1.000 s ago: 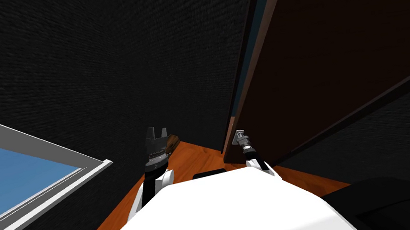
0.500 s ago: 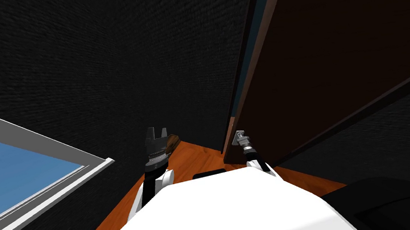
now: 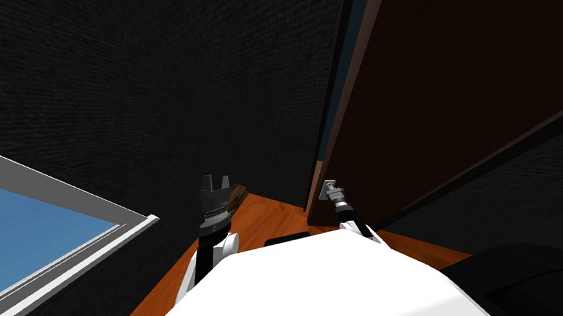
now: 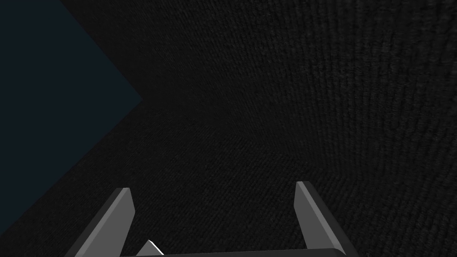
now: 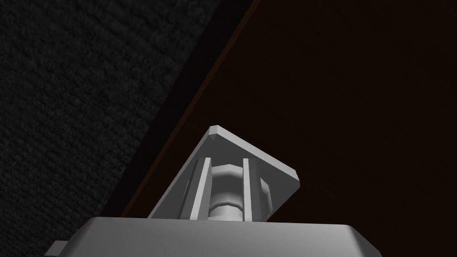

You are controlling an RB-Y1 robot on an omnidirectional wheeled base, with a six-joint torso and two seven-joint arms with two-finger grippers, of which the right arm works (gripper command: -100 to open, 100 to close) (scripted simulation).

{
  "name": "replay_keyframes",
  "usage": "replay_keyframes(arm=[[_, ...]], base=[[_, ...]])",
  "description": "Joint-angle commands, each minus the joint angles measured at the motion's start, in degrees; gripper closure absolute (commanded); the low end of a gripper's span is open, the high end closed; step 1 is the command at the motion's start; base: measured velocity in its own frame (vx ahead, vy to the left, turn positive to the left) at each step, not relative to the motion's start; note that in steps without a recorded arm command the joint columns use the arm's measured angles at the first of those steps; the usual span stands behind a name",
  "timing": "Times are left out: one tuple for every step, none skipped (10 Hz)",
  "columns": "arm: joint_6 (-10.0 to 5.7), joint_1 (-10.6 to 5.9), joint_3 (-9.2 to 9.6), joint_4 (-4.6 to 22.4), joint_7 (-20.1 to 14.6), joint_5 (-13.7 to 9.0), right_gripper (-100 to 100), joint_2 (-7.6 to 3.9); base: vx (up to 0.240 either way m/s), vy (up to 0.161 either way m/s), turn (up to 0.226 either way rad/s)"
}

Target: Pull the door open

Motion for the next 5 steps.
replay_keyframes(arm=[[0.56, 1.3, 0.36, 0.42, -2.86, -0.16, 100, 0.23], [0.52, 1.69, 0.43, 0.08, -4.34, -0.29, 100, 0.22], [0.52, 1.69, 0.43, 0.08, -5.08, -0.29, 100, 0.22], [0.47, 2.09, 0.5, -0.27, -6.97, -0.43, 100, 0.2], [0.43, 2.45, 0.56, -0.59, -8.65, -0.55, 100, 0.19]], base=[[-0.004, -0.015, 0.015], [-0.011, -0.019, 0.023], [-0.01, -0.012, 0.02], [-0.006, -0.011, 0.027], [-0.007, -0.013, 0.031]])
